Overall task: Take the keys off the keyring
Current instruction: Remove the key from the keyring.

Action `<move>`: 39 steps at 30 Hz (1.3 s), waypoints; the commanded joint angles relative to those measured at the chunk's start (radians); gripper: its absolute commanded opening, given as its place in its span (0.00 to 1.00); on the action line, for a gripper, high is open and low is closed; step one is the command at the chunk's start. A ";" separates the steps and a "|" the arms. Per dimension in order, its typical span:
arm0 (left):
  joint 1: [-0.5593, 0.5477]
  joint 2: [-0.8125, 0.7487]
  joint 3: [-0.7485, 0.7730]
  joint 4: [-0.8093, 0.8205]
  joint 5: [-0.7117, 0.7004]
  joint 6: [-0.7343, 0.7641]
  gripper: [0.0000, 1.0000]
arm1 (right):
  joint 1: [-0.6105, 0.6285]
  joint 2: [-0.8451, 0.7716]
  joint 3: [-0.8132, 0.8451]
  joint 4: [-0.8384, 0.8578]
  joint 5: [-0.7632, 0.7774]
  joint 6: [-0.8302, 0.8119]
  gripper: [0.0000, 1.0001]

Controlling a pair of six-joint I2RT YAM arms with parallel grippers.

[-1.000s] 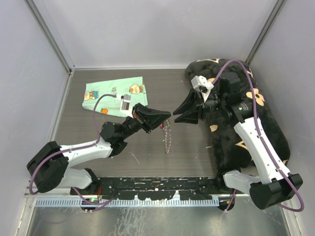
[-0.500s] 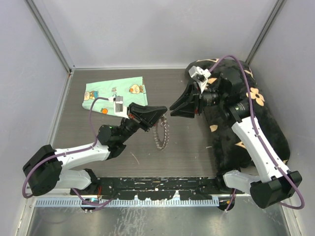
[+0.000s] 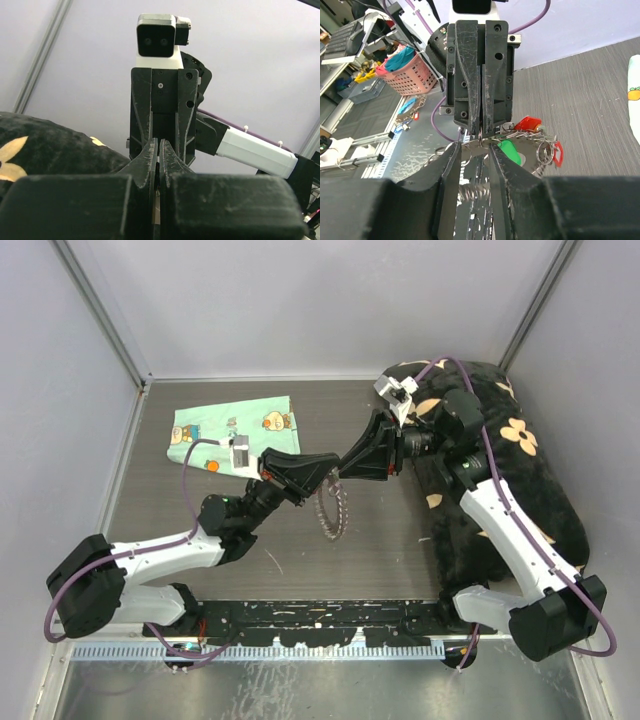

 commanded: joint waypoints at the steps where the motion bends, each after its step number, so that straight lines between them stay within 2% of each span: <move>1: -0.006 -0.007 0.052 0.088 -0.043 0.013 0.00 | 0.008 -0.008 -0.015 0.129 0.005 0.078 0.33; 10: -0.019 0.011 0.072 0.088 -0.043 0.010 0.00 | 0.013 -0.008 -0.045 0.225 0.011 0.152 0.23; 15: -0.025 0.012 0.080 0.088 -0.049 0.014 0.00 | 0.018 -0.010 -0.052 0.245 0.010 0.160 0.10; 17: -0.027 0.012 0.083 0.088 -0.048 0.014 0.00 | 0.017 -0.012 -0.050 0.249 0.005 0.160 0.02; 22: -0.028 0.012 0.067 0.088 -0.055 0.017 0.01 | 0.014 -0.015 -0.035 0.215 -0.020 0.118 0.01; 25: -0.028 0.004 0.032 0.088 -0.074 0.030 0.18 | 0.011 -0.015 0.034 -0.033 -0.023 -0.088 0.01; 29: -0.022 -0.055 -0.039 0.074 -0.089 0.058 0.33 | 0.000 -0.015 0.102 -0.308 -0.027 -0.359 0.01; 32: -0.006 -0.124 -0.074 -0.011 -0.050 0.064 0.41 | -0.003 -0.007 0.162 -0.496 -0.022 -0.542 0.01; 37: 0.016 -0.273 -0.059 -0.325 0.062 0.106 0.45 | 0.035 0.086 0.388 -1.001 0.117 -0.987 0.01; 39: 0.019 -0.324 -0.041 -0.435 0.095 0.139 0.47 | 0.072 0.134 0.464 -1.161 0.165 -1.102 0.01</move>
